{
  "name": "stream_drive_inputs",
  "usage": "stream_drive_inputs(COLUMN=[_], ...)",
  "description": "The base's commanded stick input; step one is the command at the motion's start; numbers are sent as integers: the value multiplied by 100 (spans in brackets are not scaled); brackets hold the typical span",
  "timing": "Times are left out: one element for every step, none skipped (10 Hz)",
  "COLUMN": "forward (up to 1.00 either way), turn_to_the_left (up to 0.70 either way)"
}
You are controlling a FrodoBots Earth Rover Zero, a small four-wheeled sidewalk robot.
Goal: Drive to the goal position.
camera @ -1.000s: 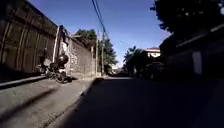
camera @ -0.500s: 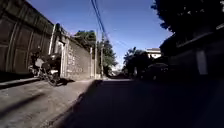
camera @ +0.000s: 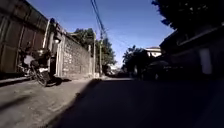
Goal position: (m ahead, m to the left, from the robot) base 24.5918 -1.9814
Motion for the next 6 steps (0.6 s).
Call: stream_drive_inputs(forward=[100,100,100,100,100,100], turn_to_the_left=[0,0,0,0,0,0])
